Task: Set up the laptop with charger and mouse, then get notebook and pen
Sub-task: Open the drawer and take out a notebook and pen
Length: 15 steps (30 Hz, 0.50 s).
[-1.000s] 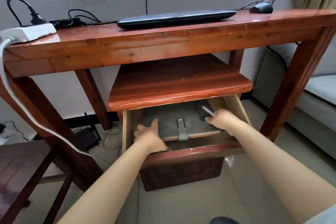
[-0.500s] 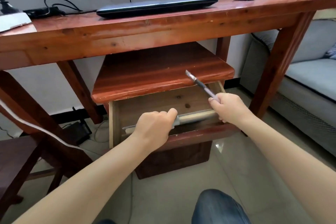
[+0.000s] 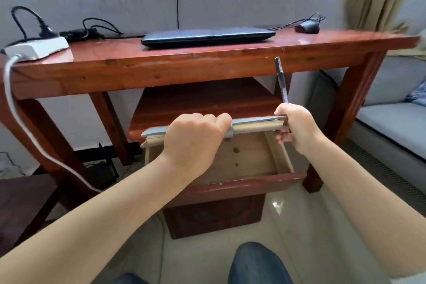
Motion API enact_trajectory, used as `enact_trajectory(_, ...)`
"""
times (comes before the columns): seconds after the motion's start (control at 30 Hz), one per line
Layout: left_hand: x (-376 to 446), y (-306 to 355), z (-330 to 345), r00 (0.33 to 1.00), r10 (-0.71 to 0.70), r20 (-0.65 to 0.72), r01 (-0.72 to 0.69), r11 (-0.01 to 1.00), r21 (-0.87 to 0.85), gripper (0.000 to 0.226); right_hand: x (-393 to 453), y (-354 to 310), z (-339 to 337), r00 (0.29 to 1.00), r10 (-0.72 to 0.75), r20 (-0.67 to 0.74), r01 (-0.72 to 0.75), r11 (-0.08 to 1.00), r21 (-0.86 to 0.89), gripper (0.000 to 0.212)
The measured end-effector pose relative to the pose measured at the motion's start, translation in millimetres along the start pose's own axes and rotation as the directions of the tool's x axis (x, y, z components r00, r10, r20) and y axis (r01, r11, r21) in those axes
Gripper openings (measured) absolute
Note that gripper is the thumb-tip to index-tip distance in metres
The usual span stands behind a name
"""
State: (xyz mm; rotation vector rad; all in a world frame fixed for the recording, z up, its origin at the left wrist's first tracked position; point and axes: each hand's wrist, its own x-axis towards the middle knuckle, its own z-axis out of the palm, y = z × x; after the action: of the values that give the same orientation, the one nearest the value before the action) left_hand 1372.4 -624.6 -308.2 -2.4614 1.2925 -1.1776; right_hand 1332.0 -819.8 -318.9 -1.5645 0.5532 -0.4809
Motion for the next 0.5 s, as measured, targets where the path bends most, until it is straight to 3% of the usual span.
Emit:
enact_trajectory(0.13,13.3,-13.2,2.4,0.994,-0.04,-0.1,0.04,0.999,-0.004,0.017,4.5,-15.5,5.8,1.0,0.013,0.008,-0.014,0.997,0.076,0.026)
enact_trajectory(0.23,22.6,-24.1,25.7,0.991,-0.053,-0.121,0.053,0.999,-0.002,0.016,16.2,-8.0,12.0,0.999,0.046,0.019,-0.046,0.999,0.022,0.037)
enact_trajectory(0.37,24.8,-30.8,66.9,0.999,-0.037,-0.033,0.036,0.999,-0.026,0.018,15.3,43.8,7.3,0.997,-0.05,0.062,0.065,0.96,-0.272,0.04)
enact_trajectory(0.5,20.8,-43.9,105.9,0.996,-0.044,0.073,0.048,0.997,-0.055,0.022,-11.0,108.1,-3.2,0.97,-0.169,0.177,0.241,0.774,-0.585,0.055)
